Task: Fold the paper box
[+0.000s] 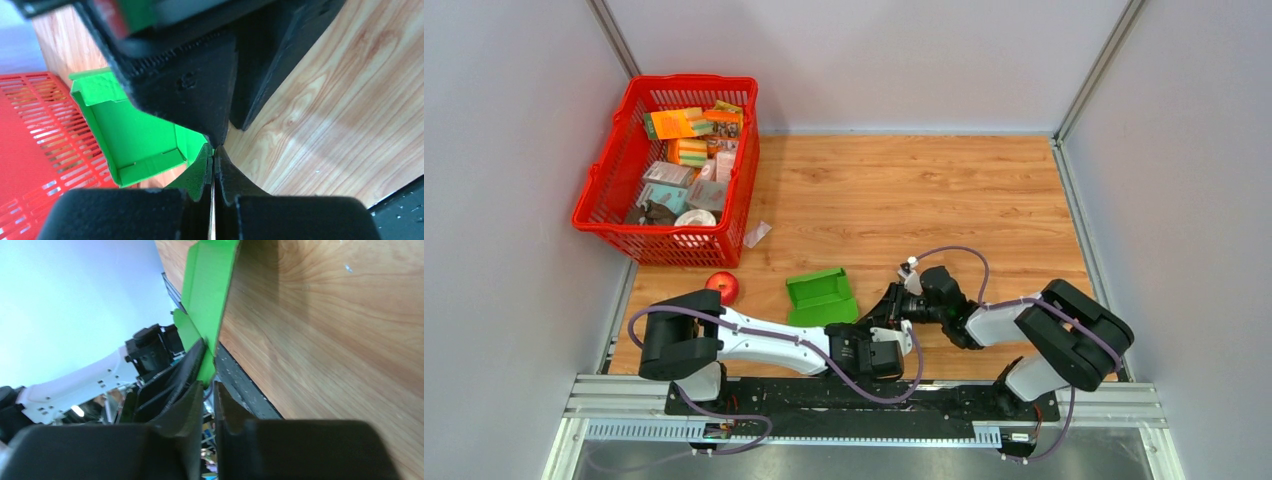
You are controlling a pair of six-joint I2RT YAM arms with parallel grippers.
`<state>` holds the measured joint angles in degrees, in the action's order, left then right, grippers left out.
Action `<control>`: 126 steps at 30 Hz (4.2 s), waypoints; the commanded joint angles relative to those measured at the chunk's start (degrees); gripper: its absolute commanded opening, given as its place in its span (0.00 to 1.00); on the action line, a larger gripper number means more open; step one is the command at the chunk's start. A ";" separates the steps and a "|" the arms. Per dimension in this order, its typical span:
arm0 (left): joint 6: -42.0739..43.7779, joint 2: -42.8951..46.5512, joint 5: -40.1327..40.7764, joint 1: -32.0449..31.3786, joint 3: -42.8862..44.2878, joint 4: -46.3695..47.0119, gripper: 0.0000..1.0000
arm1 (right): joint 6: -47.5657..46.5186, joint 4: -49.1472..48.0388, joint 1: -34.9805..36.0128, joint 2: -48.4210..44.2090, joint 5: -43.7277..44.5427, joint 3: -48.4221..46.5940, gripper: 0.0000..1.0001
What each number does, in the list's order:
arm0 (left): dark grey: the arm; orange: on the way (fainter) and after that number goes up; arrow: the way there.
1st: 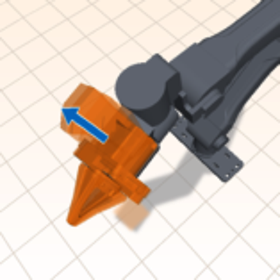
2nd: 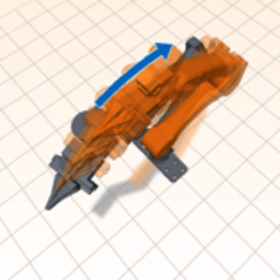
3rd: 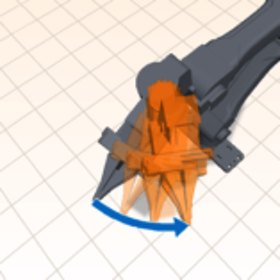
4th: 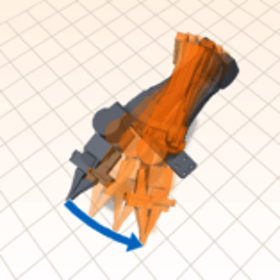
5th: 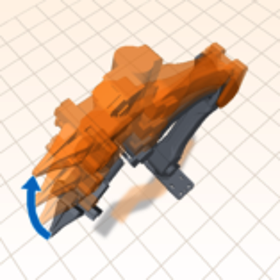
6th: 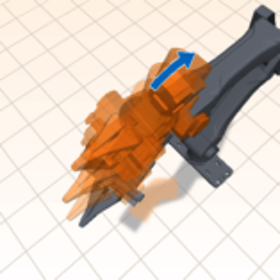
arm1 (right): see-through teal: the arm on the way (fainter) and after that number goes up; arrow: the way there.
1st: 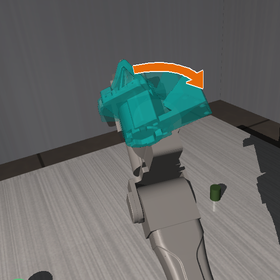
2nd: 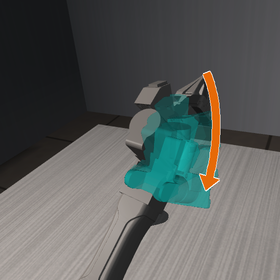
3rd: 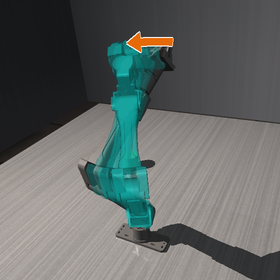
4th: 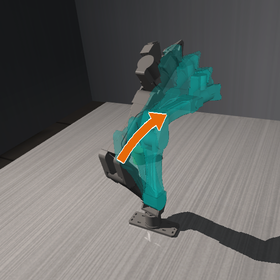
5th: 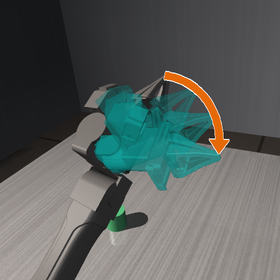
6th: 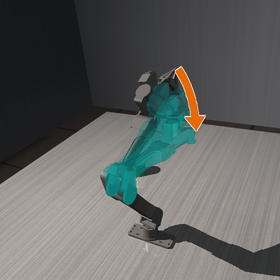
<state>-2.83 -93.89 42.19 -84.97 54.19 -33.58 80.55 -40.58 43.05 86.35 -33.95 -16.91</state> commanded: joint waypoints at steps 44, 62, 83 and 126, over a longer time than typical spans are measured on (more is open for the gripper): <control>-100.61 27.97 -37.80 41.46 -13.32 21.01 0.00 | -60.09 53.66 24.54 -30.72 69.00 -18.68 0.96; -74.72 36.30 -38.94 42.61 -18.59 28.40 0.57 | -59.73 45.15 19.44 -27.28 65.08 -14.74 0.96; -38.48 19.19 -57.92 53.42 -19.13 35.86 0.48 | -40.67 46.11 7.32 -37.82 41.36 -7.36 0.89; -28.72 8.11 -35.88 40.85 -12.80 28.76 0.22 | -29.23 28.54 3.89 -12.87 35.98 -7.09 0.26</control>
<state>-33.95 -87.15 -4.10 -41.56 39.38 0.34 49.95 -7.88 47.05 72.36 2.00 -21.87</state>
